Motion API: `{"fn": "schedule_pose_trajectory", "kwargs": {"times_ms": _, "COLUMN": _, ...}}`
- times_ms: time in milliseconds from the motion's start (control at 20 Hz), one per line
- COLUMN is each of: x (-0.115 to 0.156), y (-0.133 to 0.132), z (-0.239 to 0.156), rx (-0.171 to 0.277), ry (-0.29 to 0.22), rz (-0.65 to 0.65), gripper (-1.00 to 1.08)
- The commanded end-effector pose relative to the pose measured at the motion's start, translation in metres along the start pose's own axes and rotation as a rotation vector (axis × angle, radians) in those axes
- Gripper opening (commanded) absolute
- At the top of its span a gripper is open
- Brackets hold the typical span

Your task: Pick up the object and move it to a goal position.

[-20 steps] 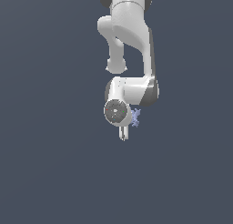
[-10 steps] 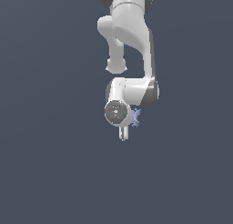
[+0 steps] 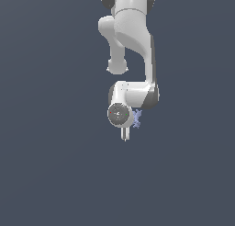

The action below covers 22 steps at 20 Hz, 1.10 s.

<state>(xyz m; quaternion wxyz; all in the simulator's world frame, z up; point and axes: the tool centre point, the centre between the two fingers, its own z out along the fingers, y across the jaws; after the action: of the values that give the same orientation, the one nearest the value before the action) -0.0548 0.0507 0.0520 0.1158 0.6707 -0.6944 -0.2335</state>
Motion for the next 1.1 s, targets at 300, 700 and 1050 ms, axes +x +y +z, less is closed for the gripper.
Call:
{"fn": "schedule_pose_trajectory", "kwargs": {"times_ms": 300, "x": 0.000, "y": 0.000, "z": 0.001, "rx": 0.001, "ry": 0.000, "rz": 0.000, "gripper": -1.00}}
{"fn": "schedule_pose_trajectory", "kwargs": {"times_ms": 700, "x": 0.013, "y": -0.002, "z": -0.005, "rx": 0.002, "ry": 0.000, "rz": 0.001, "gripper": -1.00}}
{"fn": "schedule_pose_trajectory", "kwargs": {"times_ms": 1050, "x": 0.060, "y": -0.013, "z": -0.025, "rx": 0.001, "ry": 0.000, "rz": 0.001, "gripper": -1.00}}
